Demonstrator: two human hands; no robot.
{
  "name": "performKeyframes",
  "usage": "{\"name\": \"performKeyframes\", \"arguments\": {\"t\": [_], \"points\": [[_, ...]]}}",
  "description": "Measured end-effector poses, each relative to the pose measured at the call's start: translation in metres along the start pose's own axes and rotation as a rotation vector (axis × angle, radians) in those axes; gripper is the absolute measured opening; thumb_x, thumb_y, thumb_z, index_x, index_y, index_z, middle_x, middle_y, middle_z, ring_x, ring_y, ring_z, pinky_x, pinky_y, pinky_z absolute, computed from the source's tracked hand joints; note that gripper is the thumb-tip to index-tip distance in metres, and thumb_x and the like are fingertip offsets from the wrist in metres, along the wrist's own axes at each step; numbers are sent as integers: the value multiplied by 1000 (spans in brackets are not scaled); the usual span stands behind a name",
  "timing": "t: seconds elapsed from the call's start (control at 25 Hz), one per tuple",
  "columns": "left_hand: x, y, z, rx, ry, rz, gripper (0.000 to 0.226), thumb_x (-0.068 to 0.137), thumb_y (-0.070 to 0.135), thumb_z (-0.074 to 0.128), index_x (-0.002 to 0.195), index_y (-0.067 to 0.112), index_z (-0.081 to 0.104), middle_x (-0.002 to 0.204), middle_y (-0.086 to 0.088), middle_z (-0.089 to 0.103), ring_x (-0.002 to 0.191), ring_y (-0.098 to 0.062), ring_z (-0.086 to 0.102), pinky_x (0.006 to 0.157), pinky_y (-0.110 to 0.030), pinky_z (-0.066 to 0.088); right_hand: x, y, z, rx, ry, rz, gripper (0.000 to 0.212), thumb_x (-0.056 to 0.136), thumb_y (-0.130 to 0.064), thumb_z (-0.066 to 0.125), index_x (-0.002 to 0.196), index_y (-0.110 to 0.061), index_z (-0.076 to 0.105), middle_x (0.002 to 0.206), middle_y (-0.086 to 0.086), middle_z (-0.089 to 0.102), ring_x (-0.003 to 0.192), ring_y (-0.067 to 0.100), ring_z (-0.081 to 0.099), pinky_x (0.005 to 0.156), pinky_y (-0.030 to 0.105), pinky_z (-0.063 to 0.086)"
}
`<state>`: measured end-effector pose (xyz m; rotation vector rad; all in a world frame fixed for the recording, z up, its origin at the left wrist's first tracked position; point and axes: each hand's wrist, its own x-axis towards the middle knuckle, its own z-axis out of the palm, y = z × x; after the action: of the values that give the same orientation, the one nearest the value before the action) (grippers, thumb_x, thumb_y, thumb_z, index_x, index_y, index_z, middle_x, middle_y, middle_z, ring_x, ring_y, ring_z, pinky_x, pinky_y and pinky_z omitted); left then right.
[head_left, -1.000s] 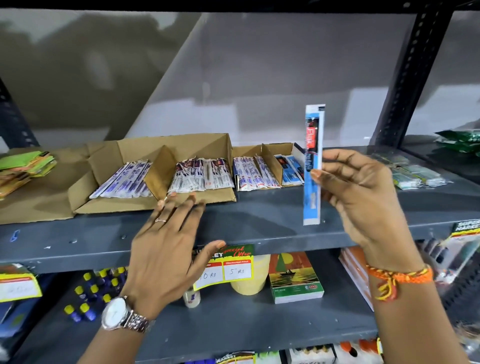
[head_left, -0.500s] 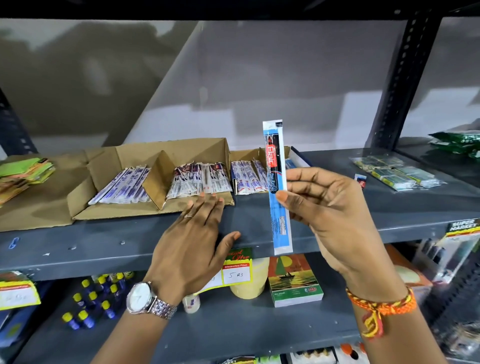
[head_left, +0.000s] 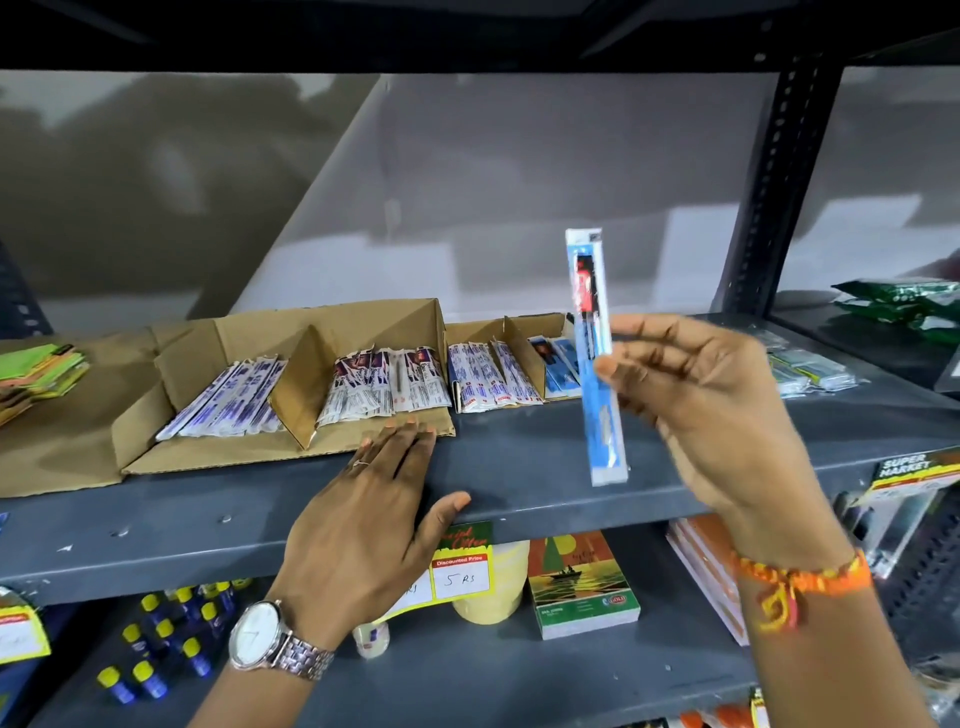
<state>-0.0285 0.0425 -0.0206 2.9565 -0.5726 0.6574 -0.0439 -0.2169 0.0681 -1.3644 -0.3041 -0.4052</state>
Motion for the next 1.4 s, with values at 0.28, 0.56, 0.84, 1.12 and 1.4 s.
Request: {"name": "performKeyframes", "arguments": {"t": [0.28,0.56,0.84,1.12,1.4], "points": [[1,1,-1,-12,-18,0,84,94,72,0,155,21,28,158,0,37,148,-19,27,113,-34,34,121,17,-33,-524,99,107,30,80,9,73,110,8,68,93,22,73,85,30,70,85,45,58],[1,-2,1,-29,-39,-1,87,93,74,0,157,22,28,162,0,33,150,-18,24,116,-33,28,163,66,-9,-1020,-74,190,19,74,3,79,92,4,75,87,16,76,69,20,71,73,35,63],[0,-2,0,-37,-37,-13,84,94,74,3,156,23,29,161,2,34,149,-16,26,114,-32,31,176,94,2,-1186,-98,194,25,72,-7,83,94,0,74,100,15,75,89,29,72,79,38,63],[0,-3,1,-56,-38,-8,86,94,75,2,156,22,30,161,3,34,149,-16,27,115,-31,28,167,86,3,-1285,-111,94,15,74,-5,76,86,-3,67,100,16,69,82,30,64,66,29,52],[2,-2,0,-21,-41,-18,82,94,73,5,157,25,25,163,4,29,149,-14,24,115,-32,29,108,38,-98,-1309,445,129,47,76,-31,78,108,1,67,113,26,69,105,41,67,91,41,56]]}}
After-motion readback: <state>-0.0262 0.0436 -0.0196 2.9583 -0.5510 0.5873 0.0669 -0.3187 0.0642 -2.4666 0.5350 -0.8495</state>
